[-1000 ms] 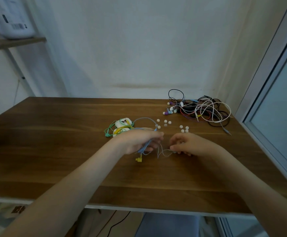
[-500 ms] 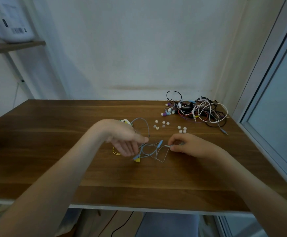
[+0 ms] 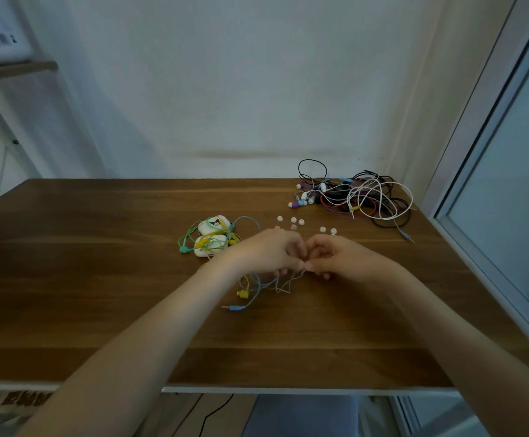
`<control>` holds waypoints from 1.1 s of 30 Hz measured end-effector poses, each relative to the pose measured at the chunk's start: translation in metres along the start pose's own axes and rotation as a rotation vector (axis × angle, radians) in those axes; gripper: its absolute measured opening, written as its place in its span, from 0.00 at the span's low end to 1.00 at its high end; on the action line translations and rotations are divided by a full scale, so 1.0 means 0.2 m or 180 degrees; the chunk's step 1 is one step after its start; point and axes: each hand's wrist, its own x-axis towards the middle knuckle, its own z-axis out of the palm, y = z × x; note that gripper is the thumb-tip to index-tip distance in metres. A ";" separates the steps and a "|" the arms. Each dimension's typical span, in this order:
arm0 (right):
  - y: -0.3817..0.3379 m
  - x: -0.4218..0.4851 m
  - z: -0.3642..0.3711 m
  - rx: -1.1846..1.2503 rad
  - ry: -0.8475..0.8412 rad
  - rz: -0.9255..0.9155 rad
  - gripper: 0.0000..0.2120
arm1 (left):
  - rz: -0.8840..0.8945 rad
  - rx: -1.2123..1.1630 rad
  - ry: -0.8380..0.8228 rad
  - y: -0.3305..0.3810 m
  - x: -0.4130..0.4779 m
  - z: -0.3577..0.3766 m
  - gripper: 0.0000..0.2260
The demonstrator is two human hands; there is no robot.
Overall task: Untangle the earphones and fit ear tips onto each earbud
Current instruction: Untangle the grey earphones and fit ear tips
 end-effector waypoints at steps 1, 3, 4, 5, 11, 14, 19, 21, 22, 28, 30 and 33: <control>0.02 0.00 -0.01 0.0033 -0.0011 -0.0017 0.10 | -0.0008 -0.0092 -0.0024 -0.02 0.01 0.01 0.09; 0.04 0.01 -0.02 0.0118 -0.0004 -0.0053 0.11 | -0.0017 -0.0073 -0.0058 -0.03 0.03 0.02 0.10; 0.05 0.01 -0.03 0.0156 -0.0007 -0.0064 0.11 | 0.0002 0.0009 -0.0051 -0.03 0.04 0.02 0.11; 0.05 0.02 -0.03 0.0187 -0.0020 -0.0074 0.12 | 0.0033 0.0103 -0.0018 -0.03 0.05 0.03 0.12; 0.06 0.01 -0.08 0.0267 0.0036 -0.0041 0.12 | 0.0246 -0.0061 0.0208 -0.09 0.10 0.08 0.08; 0.05 0.00 -0.10 -0.0043 0.0177 0.0044 0.10 | 0.0364 -0.0280 0.0352 -0.12 0.09 0.10 0.06; 0.04 0.04 -0.11 -0.1313 0.1012 -0.0210 0.06 | 0.0377 -0.0528 0.0615 -0.14 0.09 0.12 0.08; 0.07 0.08 -0.11 -0.1686 0.1676 -0.0305 0.06 | 0.0329 -0.0629 0.0705 -0.15 0.09 0.13 0.08; 0.09 0.10 -0.11 -0.1742 0.1908 -0.0319 0.07 | 0.0301 -0.0751 0.0724 -0.15 0.10 0.12 0.07; 0.21 0.18 -0.11 -0.1947 0.1974 -0.0312 0.03 | -0.0033 -0.2192 0.0846 -0.17 0.11 0.11 0.05; 0.22 0.19 -0.11 -0.2013 0.1966 -0.0307 0.02 | -0.0089 -0.2389 0.0897 -0.17 0.12 0.11 0.04; 0.21 0.18 -0.13 -0.2032 0.1954 -0.0196 0.03 | -0.0109 -0.2404 0.0903 -0.18 0.14 0.11 0.05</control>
